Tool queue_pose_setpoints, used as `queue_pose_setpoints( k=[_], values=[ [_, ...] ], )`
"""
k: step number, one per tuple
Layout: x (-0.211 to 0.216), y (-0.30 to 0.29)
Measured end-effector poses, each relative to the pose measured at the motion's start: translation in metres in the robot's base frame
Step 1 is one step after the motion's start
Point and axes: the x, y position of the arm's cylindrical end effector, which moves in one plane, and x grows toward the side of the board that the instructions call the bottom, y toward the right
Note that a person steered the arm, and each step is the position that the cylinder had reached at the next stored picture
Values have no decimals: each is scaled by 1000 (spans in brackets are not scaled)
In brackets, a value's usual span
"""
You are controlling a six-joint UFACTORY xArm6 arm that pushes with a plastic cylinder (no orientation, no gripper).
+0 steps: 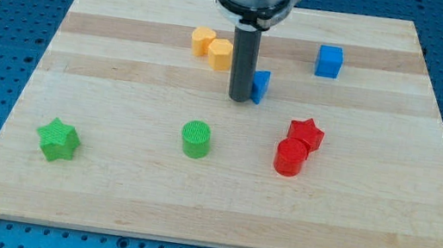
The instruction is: Move the blue triangle diagonal to the blue cube
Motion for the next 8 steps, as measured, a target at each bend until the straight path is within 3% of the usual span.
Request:
queue_pose_setpoints(
  k=[3, 8],
  values=[
    [15, -27],
    [-3, -52]
  ],
)
